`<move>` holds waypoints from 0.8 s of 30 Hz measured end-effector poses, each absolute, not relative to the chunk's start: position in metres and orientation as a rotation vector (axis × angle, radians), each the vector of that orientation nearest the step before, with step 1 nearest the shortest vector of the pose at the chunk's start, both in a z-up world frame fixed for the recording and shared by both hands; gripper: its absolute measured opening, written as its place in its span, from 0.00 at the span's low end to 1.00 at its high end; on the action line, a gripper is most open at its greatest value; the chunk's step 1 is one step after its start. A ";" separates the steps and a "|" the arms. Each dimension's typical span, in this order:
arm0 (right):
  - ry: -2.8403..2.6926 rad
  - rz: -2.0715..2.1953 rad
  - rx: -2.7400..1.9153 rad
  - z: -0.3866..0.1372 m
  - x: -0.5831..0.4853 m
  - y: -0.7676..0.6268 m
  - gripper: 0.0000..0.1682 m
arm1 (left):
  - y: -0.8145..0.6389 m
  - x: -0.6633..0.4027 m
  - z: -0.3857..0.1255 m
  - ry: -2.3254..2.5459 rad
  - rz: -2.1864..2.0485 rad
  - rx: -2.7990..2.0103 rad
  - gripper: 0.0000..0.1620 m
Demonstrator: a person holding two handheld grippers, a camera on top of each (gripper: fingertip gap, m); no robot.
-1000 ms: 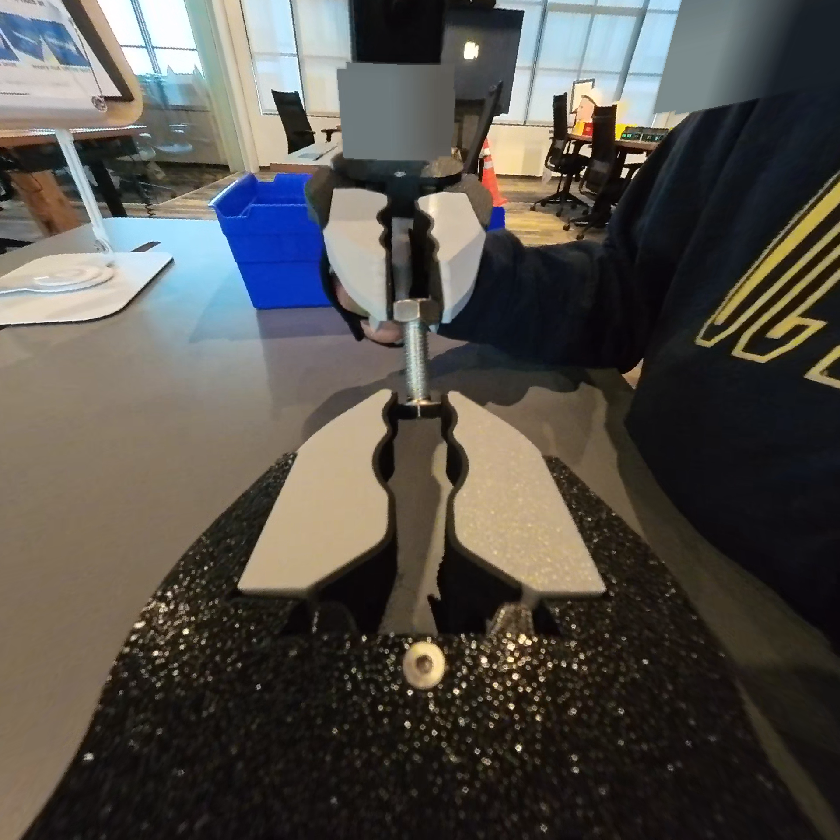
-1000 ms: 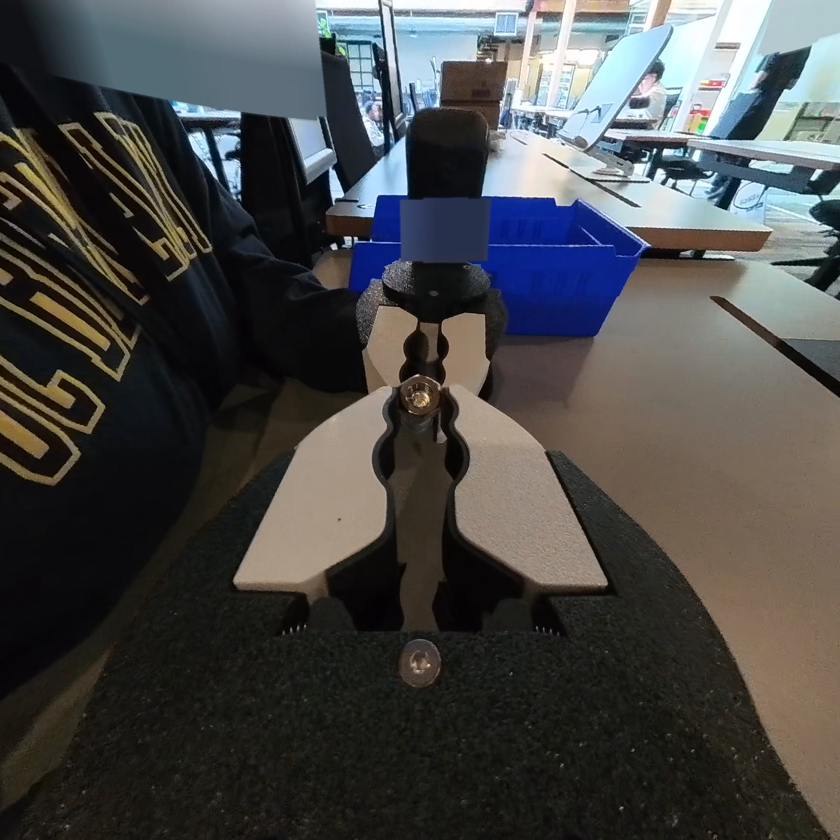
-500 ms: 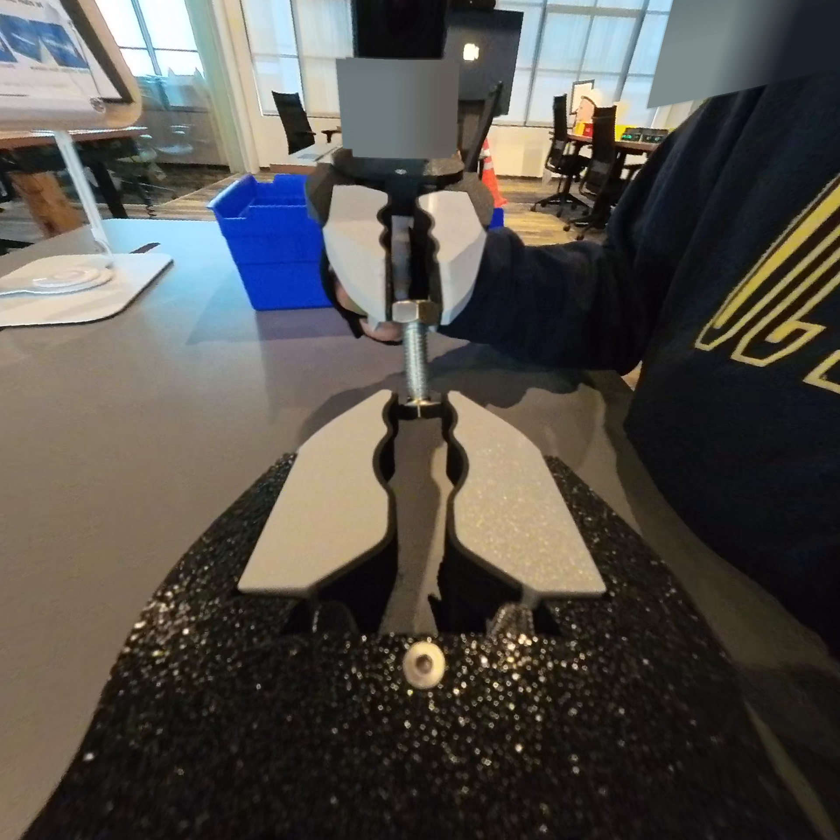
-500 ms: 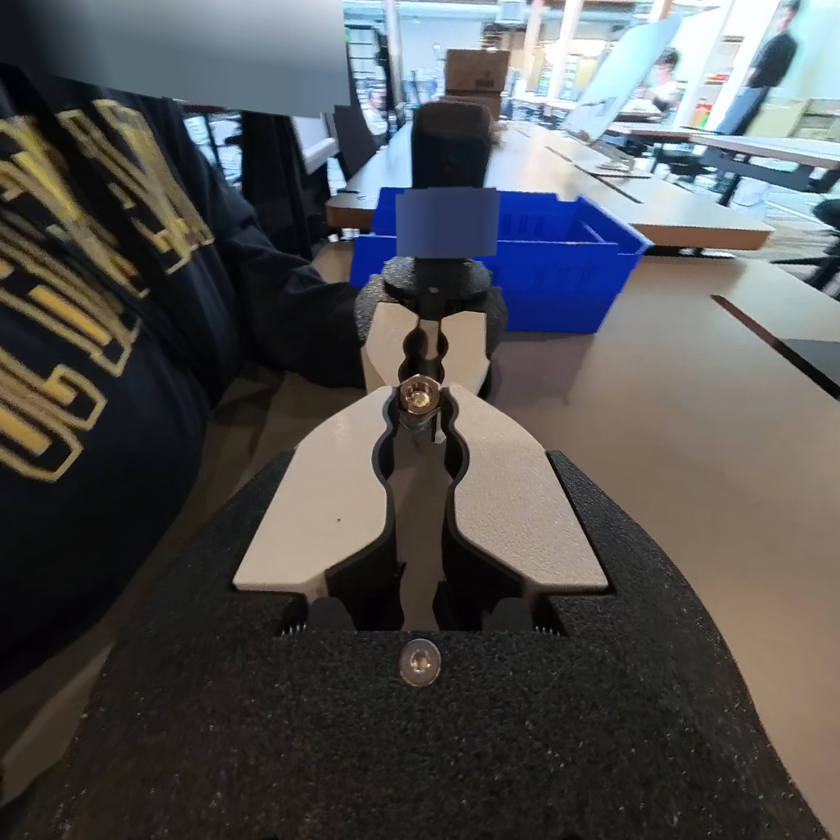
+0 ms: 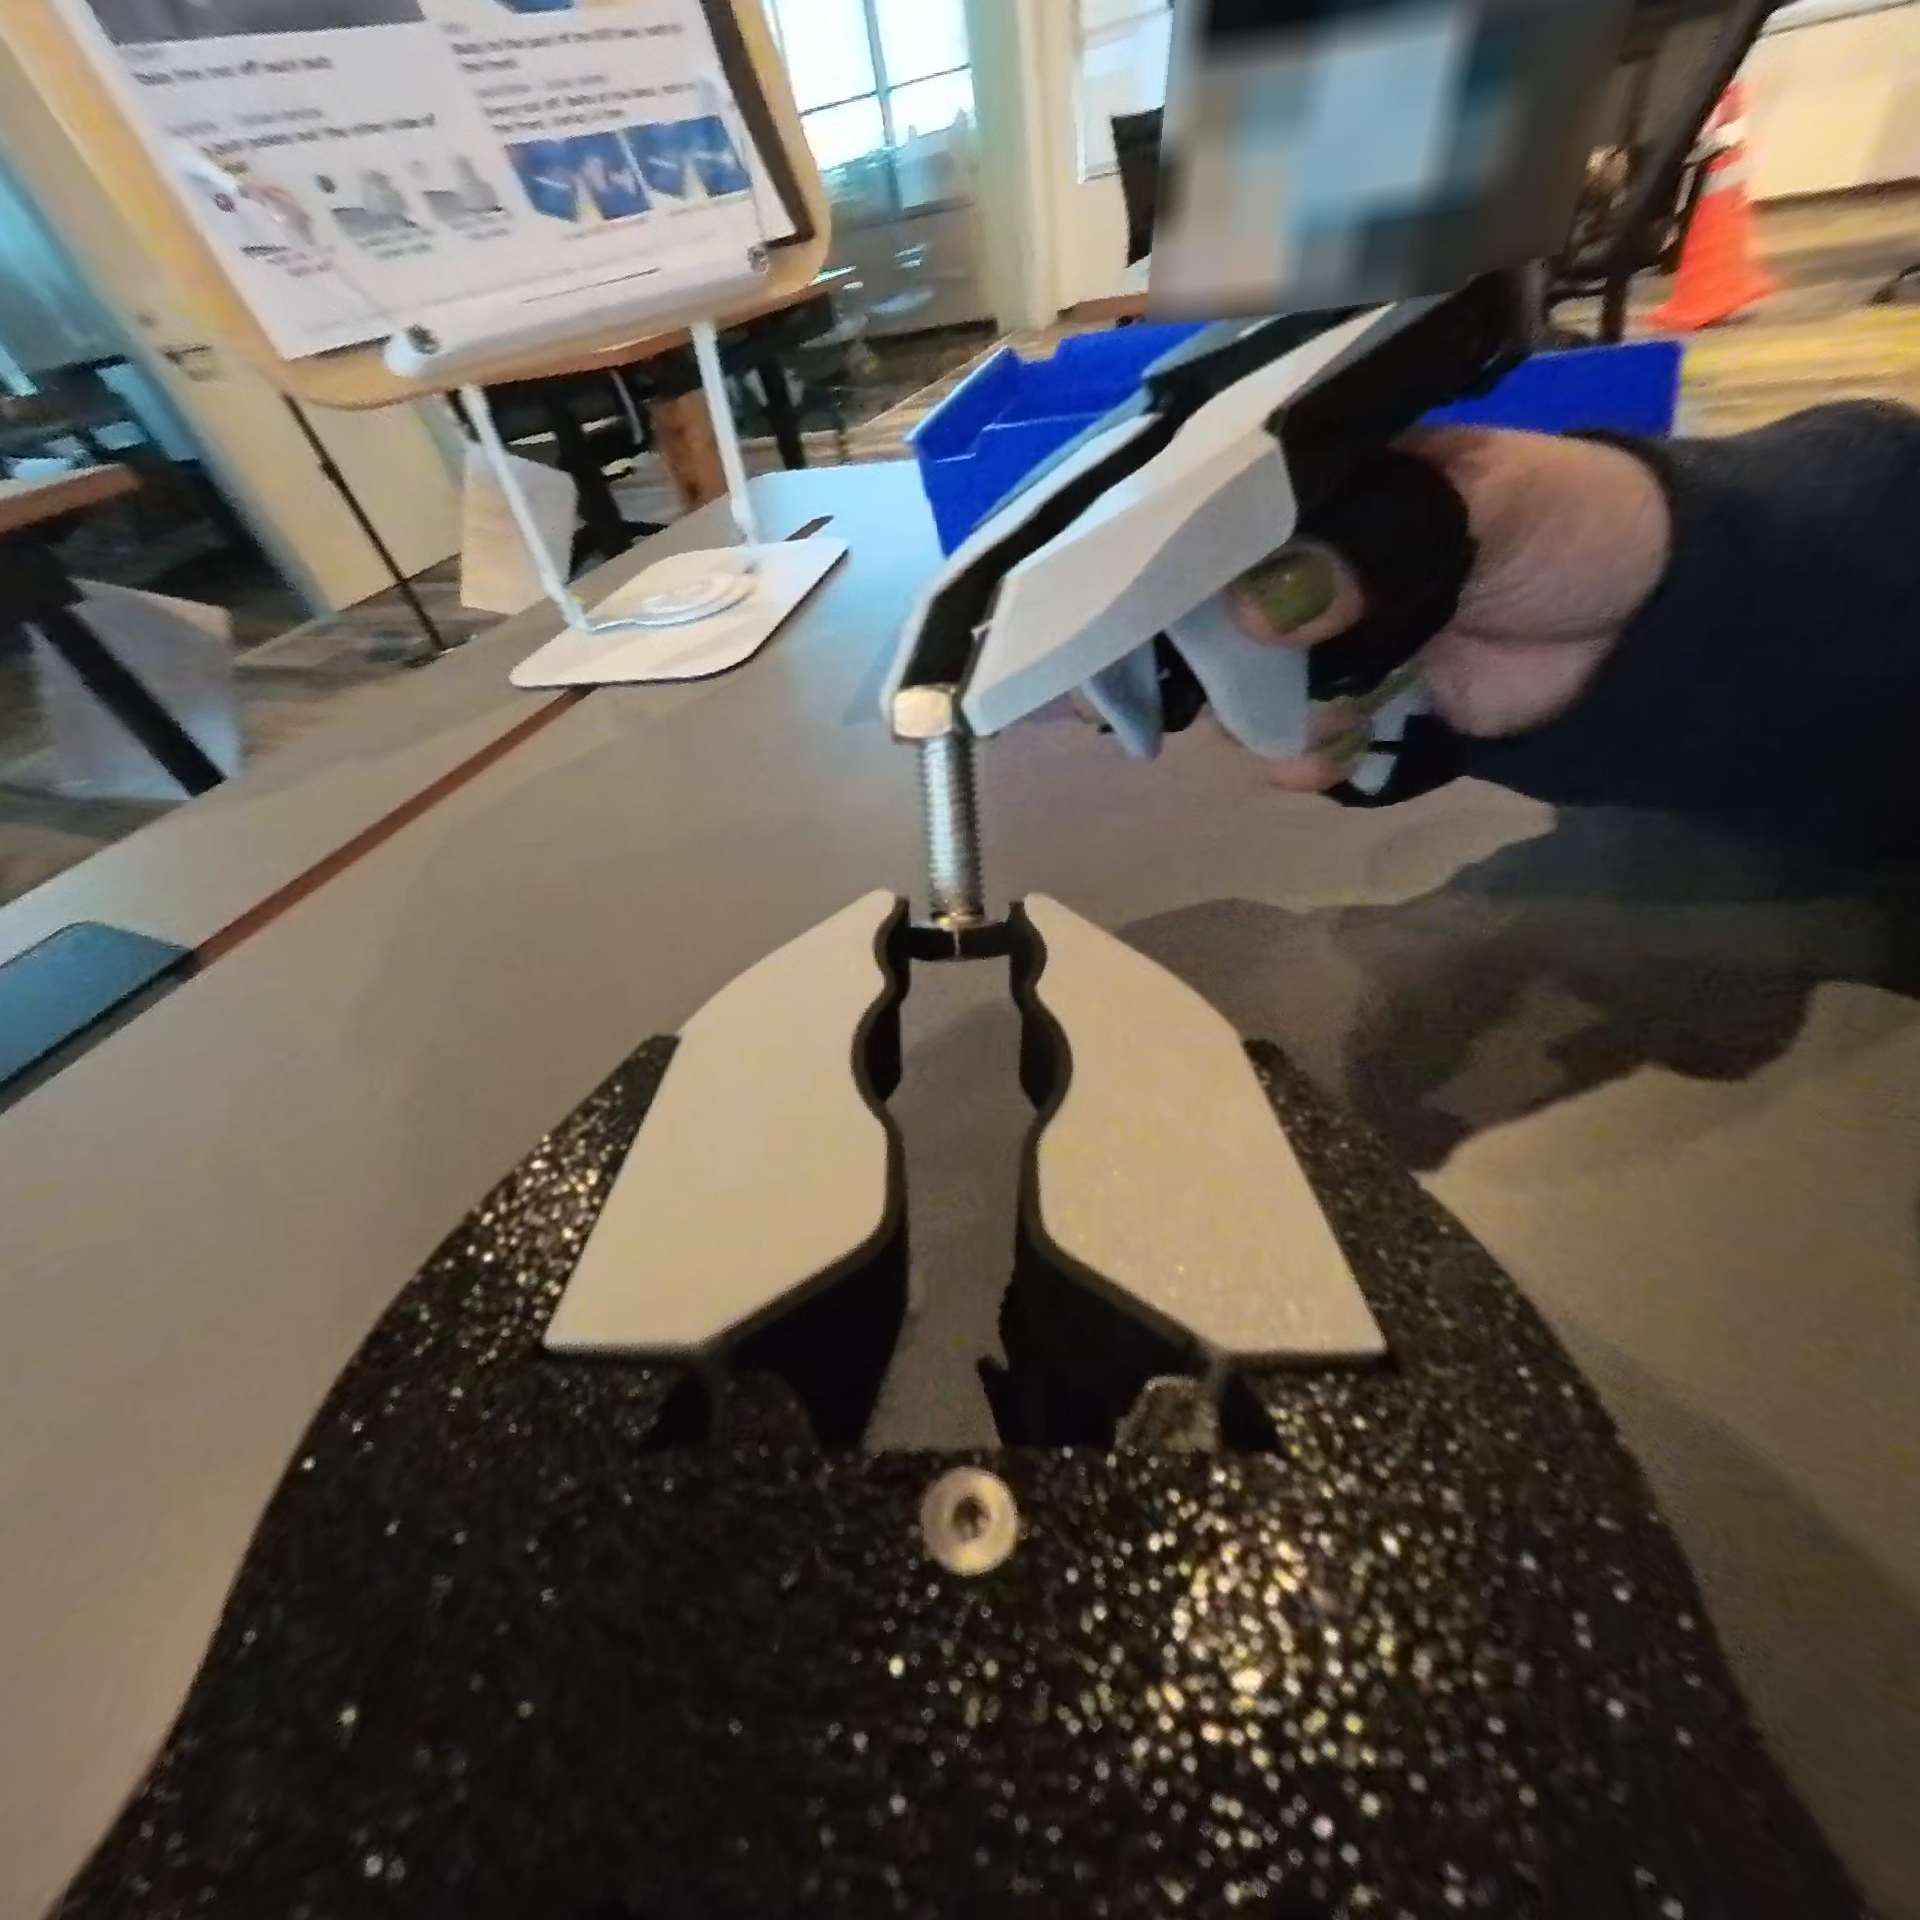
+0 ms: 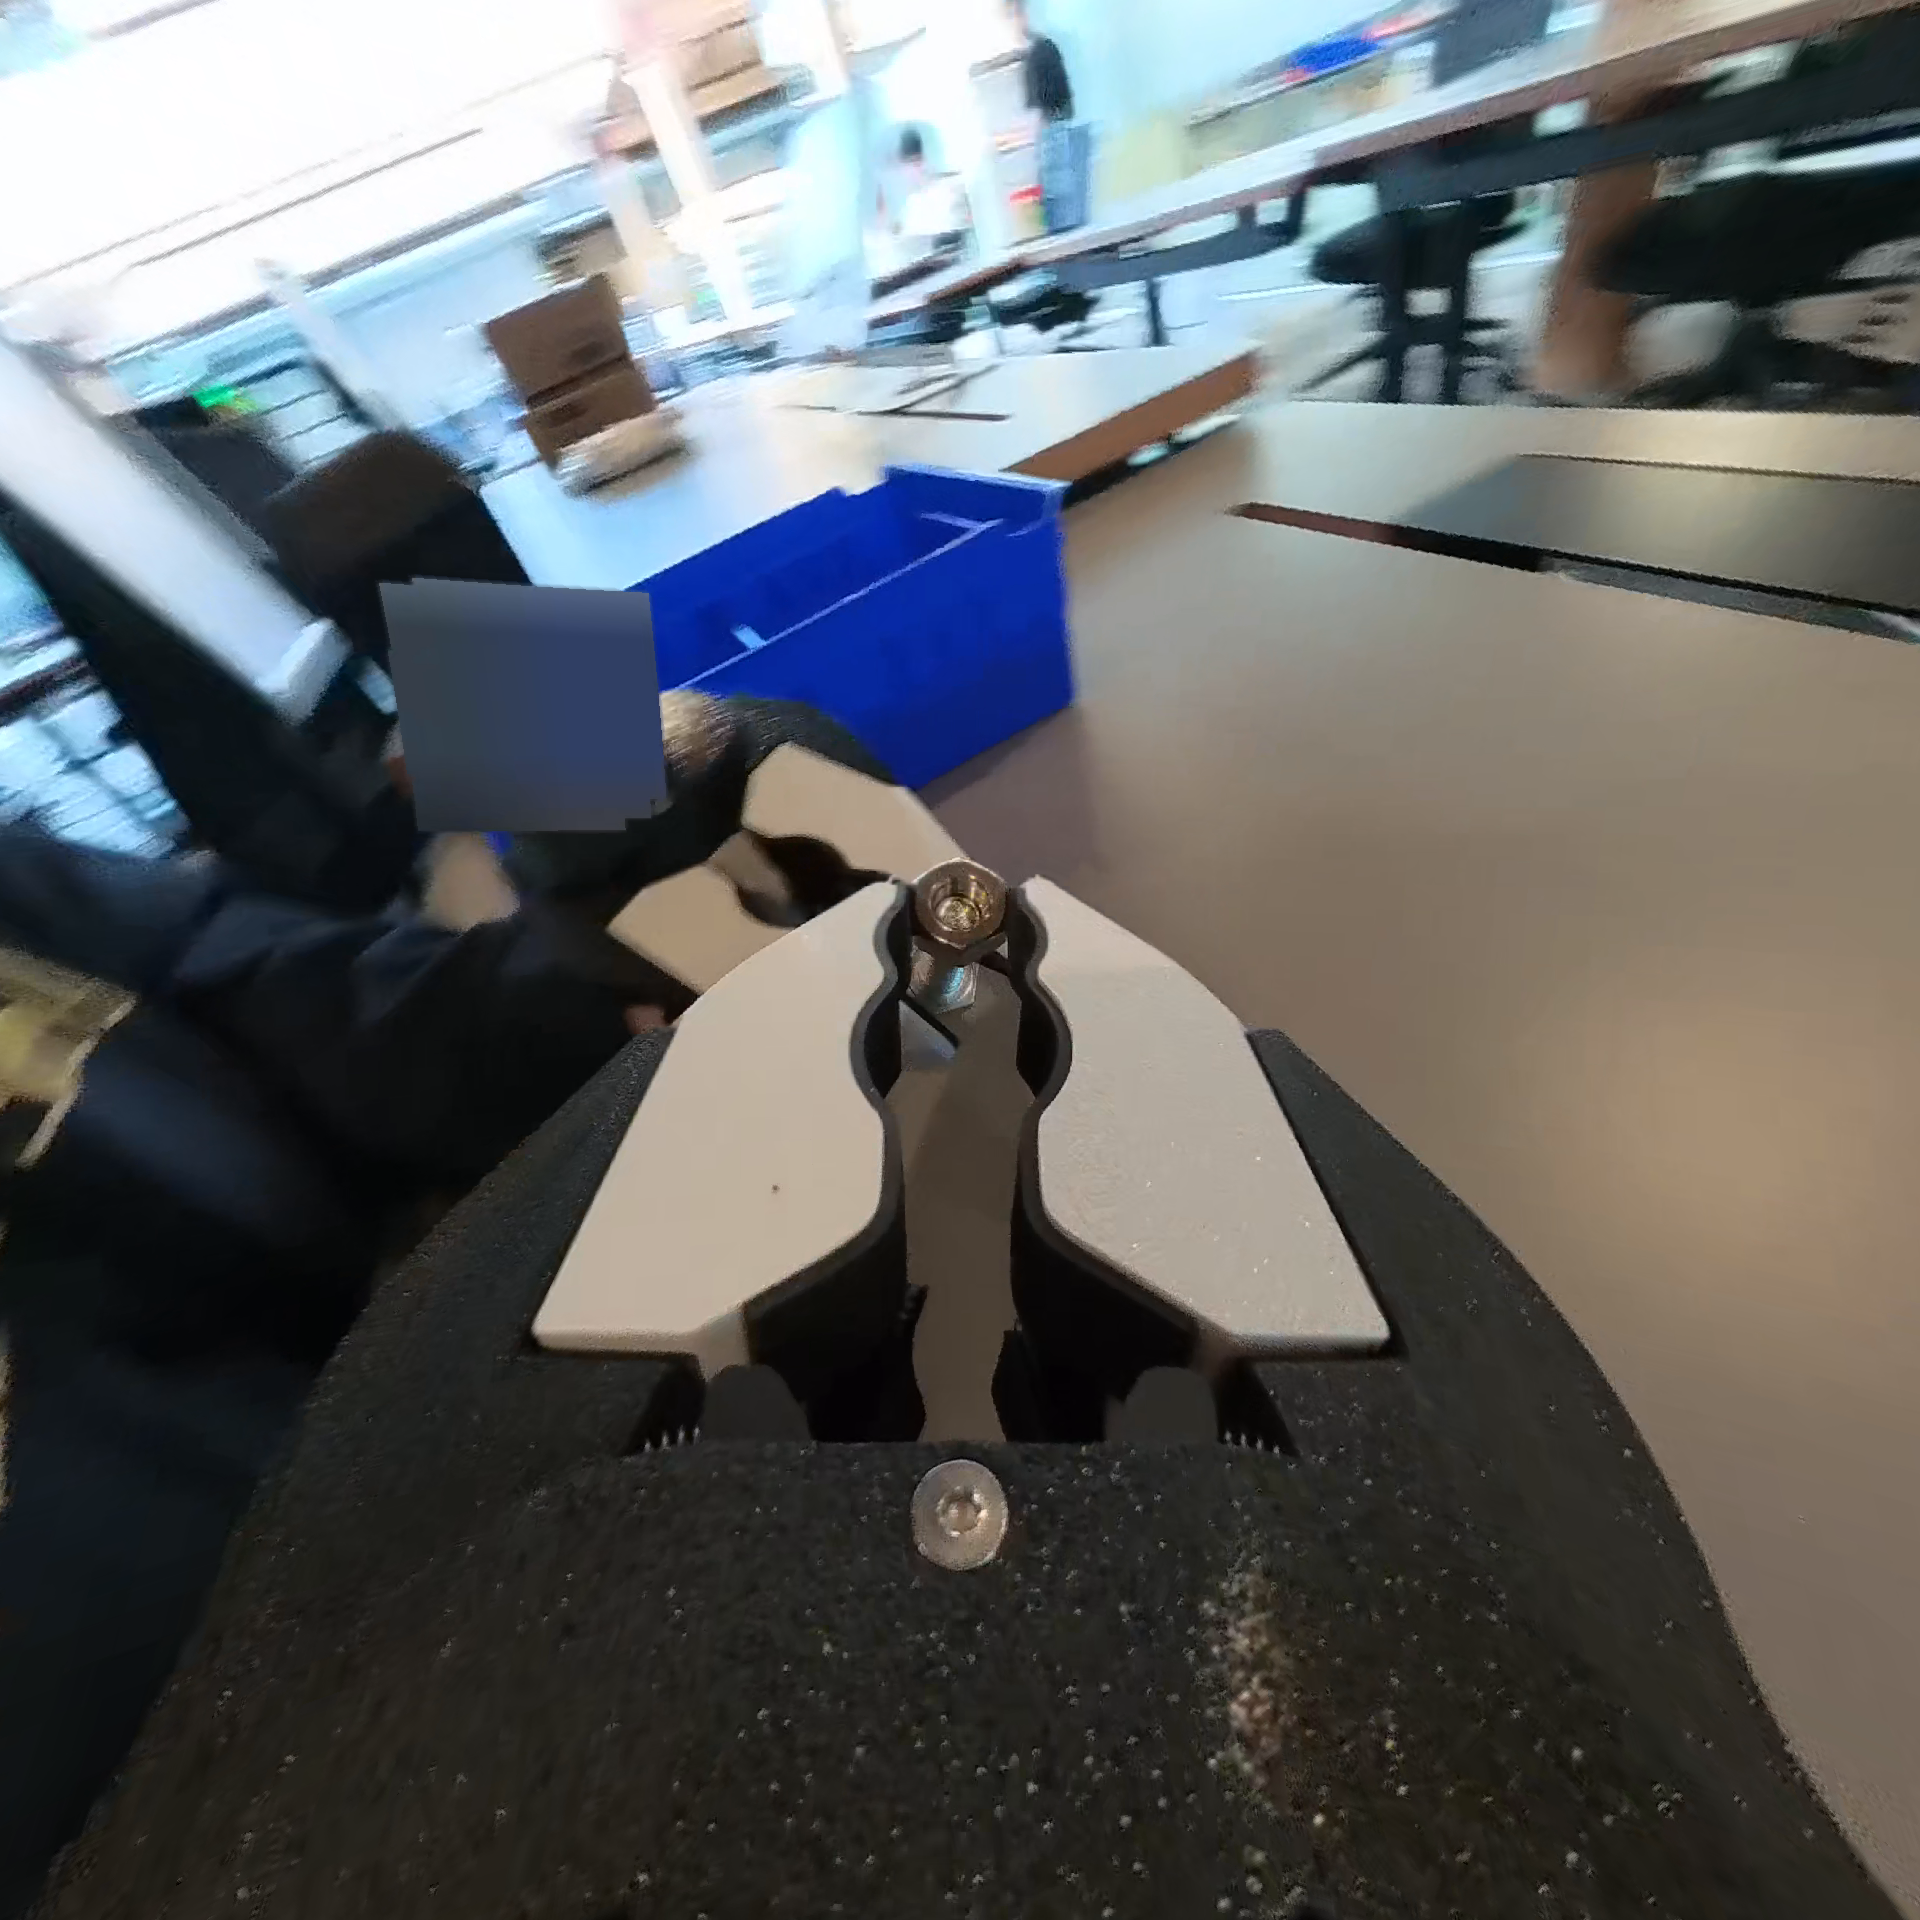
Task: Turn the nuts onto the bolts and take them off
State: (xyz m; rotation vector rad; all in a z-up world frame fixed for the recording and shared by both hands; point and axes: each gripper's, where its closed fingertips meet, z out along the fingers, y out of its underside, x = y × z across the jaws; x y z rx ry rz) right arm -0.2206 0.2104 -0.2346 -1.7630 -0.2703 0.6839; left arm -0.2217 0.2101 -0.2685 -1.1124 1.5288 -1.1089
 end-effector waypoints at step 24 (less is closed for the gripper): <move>-0.263 0.617 -1.783 -0.235 -0.219 0.210 0.11 | 0.210 -0.220 -0.268 1.516 -1.169 -1.135 0.11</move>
